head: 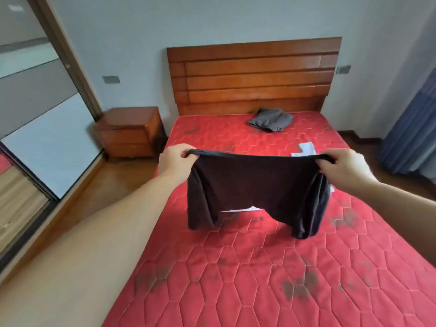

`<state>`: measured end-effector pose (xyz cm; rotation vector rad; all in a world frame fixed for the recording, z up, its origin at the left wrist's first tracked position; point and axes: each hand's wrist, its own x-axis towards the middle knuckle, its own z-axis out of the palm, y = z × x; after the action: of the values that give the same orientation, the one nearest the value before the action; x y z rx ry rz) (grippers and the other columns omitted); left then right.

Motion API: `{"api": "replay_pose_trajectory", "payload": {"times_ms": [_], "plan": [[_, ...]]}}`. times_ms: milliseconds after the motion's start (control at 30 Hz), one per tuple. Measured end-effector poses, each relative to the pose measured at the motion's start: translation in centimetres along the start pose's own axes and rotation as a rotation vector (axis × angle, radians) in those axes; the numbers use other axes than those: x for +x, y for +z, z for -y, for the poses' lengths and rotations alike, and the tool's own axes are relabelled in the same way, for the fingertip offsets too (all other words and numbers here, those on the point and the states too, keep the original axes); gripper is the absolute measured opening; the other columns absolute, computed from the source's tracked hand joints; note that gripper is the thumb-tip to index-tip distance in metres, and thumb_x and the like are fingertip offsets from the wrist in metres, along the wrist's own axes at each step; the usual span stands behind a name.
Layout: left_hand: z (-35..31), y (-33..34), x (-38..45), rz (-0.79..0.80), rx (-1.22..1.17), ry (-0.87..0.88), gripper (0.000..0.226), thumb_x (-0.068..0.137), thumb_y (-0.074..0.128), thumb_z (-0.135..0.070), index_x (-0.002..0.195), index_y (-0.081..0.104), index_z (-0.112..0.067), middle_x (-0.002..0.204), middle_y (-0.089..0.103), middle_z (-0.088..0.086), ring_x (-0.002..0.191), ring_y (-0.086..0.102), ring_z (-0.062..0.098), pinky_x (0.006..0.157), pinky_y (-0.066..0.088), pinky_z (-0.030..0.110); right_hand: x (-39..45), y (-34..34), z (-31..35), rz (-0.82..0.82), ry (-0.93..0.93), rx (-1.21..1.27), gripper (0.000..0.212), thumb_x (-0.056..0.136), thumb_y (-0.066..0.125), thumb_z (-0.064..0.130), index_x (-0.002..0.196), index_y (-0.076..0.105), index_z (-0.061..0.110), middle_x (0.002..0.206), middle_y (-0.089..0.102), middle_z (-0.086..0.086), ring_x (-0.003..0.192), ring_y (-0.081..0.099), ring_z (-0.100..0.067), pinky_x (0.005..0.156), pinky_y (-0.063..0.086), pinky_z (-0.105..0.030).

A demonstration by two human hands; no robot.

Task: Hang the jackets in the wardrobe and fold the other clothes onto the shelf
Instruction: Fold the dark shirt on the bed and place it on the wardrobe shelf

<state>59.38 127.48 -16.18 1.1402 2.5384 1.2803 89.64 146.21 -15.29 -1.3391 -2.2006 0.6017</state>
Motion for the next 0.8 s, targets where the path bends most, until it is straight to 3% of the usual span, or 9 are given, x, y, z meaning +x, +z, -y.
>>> {"api": "replay_pose_trajectory", "payload": {"times_ms": [100,200,267,367,500,567,633,700,800], "plan": [[-3.2,-2.8,1.6,-0.037,-0.02,0.005,0.019,0.092,0.056,-0.011,0.096,0.072,-0.02,0.097,0.072,0.001,0.081,0.068,0.024,0.076,0.056,0.034,1.1,-3.5,3.3,-0.04,-0.014,0.057,0.018,0.086,0.054,0.016,0.081,0.071,0.013,0.062,0.069,-0.002,0.068,0.066,-0.021,0.059,0.044,-0.027],[-5.9,-5.0,2.2,0.047,-0.132,-0.193,0.017,0.097,0.051,-0.009,0.102,0.063,-0.02,0.1,0.068,0.007,0.062,0.07,0.023,0.055,0.057,0.029,2.2,-5.9,5.4,0.084,0.028,0.011,0.017,0.085,0.056,0.015,0.079,0.072,0.013,0.049,0.066,-0.003,0.051,0.067,-0.018,0.055,0.047,-0.024],[-6.6,-5.8,2.2,0.207,-0.204,-0.318,0.019,0.099,0.051,-0.008,0.115,0.059,-0.016,0.106,0.065,0.011,0.071,0.073,0.027,0.063,0.06,0.033,3.1,-6.7,5.6,0.255,0.11,-0.054,0.011,0.086,0.061,0.015,0.084,0.069,0.007,0.05,0.063,-0.009,0.043,0.06,-0.021,0.046,0.038,-0.021],[-4.7,-5.6,1.7,0.506,-0.023,-0.36,0.023,0.096,0.054,-0.005,0.119,0.059,-0.011,0.1,0.068,0.015,0.08,0.072,0.029,0.076,0.059,0.036,3.3,-6.3,4.1,0.607,0.286,-0.207,0.017,0.085,0.065,0.013,0.092,0.061,-0.002,0.066,0.06,-0.016,0.04,0.05,-0.02,0.04,0.026,-0.017],[-0.1,-2.1,-0.6,0.959,0.255,-0.458,0.015,0.096,0.056,-0.008,0.108,0.064,-0.01,0.081,0.07,0.006,0.064,0.071,0.018,0.068,0.056,0.029,1.1,-1.5,0.0,0.926,0.47,-0.336,0.013,0.089,0.063,0.01,0.096,0.057,0.001,0.076,0.062,-0.013,0.048,0.063,-0.02,0.035,0.038,-0.017],[2.0,0.7,-1.3,0.86,0.32,-0.431,0.015,0.095,0.056,-0.009,0.107,0.066,-0.008,0.089,0.07,0.009,0.075,0.07,0.022,0.068,0.055,0.029,0.7,2.1,-1.9,0.855,0.485,-0.273,0.012,0.089,0.059,0.006,0.097,0.06,-0.002,0.078,0.069,-0.018,0.058,0.068,-0.026,0.043,0.053,-0.026],[3.6,3.5,-1.0,0.539,0.396,-0.293,0.018,0.094,0.054,-0.011,0.104,0.068,-0.007,0.099,0.068,0.011,0.091,0.065,0.029,0.071,0.049,0.031,1.1,5.5,-2.7,0.585,0.36,-0.243,0.013,0.086,0.055,0.005,0.092,0.065,-0.002,0.085,0.07,-0.022,0.07,0.069,-0.032,0.061,0.059,-0.037],[3.8,5.4,0.2,0.267,0.292,-0.229,0.024,0.095,0.049,-0.011,0.111,0.066,-0.01,0.114,0.066,0.013,0.103,0.059,0.032,0.081,0.045,0.033,2.4,7.6,-2.2,0.292,0.193,-0.233,0.019,0.086,0.052,0.008,0.09,0.069,-0.001,0.088,0.069,-0.021,0.078,0.064,-0.033,0.069,0.052,-0.034],[1.1,5.5,3.9,0.042,0.044,-0.207,0.032,0.095,0.044,-0.011,0.123,0.06,-0.013,0.129,0.06,0.01,0.117,0.053,0.028,0.092,0.039,0.028,5.6,7.2,0.9,0.024,0.065,-0.015,0.022,0.087,0.05,0.008,0.09,0.07,0.002,0.084,0.064,-0.017,0.081,0.056,-0.029,0.07,0.038,-0.027]]}}
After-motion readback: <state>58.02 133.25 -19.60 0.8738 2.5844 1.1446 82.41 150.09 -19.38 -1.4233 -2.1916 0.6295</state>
